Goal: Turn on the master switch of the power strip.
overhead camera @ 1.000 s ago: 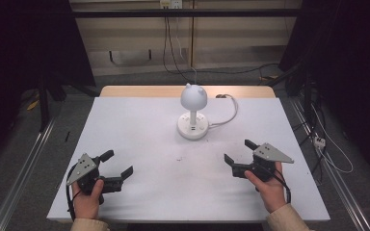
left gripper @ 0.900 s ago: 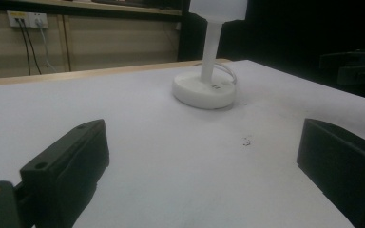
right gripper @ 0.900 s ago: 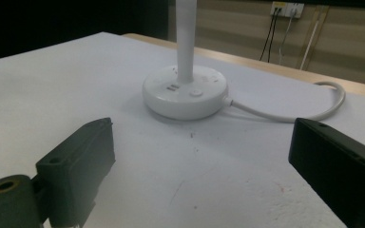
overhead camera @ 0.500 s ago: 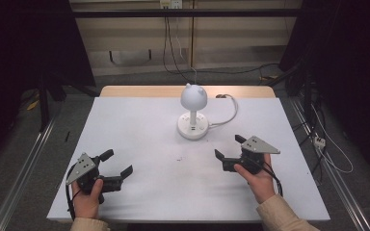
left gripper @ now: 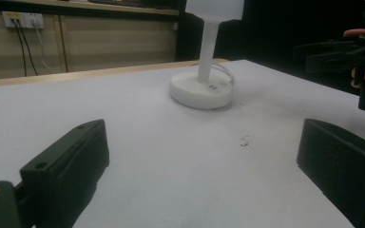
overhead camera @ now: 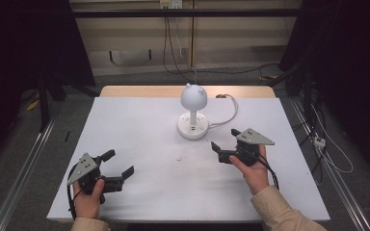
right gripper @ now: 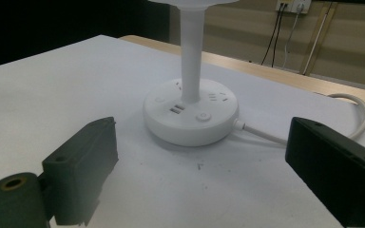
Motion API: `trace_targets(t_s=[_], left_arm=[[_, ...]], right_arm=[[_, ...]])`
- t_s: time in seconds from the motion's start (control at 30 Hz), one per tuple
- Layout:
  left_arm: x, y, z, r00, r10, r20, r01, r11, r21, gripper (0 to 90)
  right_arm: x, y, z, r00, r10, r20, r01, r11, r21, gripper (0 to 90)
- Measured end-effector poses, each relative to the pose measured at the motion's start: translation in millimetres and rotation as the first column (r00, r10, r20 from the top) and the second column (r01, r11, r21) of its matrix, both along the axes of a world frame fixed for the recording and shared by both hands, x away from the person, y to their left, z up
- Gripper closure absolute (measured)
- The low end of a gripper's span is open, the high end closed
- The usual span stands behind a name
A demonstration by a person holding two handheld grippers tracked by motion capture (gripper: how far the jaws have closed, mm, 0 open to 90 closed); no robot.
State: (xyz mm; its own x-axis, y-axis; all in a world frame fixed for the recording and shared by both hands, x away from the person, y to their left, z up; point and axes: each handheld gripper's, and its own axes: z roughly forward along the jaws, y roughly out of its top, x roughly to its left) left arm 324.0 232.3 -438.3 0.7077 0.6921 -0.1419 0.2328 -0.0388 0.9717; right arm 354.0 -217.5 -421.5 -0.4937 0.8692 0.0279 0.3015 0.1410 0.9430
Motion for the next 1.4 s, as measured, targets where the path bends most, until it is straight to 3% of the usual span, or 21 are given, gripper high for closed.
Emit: trace_targets(t_s=[0.8, 1.23, 1.4], left_arm=[[1.4, -1.1, 0.0, 1.0000, -0.005, 0.001, 0.005, 1.0000, -0.005, 3.2], [1.6, -2.1, 0.2, 1.0000, -0.007, 0.003, 0.007, 1.0000, -0.006, 3.1], [2.0, -1.9, -0.1, 1.0000, -0.007, 0.001, 0.007, 0.9999, -0.008, 3.1]], right_arm=[[25.8, 12.7, 1.1, 0.9998, -0.005, -0.021, 0.005, 1.0000, 0.008, 13.3], [36.5, 20.0, -3.4, 0.9997, -0.001, -0.026, 0.001, 0.9999, -0.014, 13.9], [40.8, 22.0, -3.8, 0.9997, -0.003, -0.023, 0.003, 0.9998, -0.021, 19.5]])
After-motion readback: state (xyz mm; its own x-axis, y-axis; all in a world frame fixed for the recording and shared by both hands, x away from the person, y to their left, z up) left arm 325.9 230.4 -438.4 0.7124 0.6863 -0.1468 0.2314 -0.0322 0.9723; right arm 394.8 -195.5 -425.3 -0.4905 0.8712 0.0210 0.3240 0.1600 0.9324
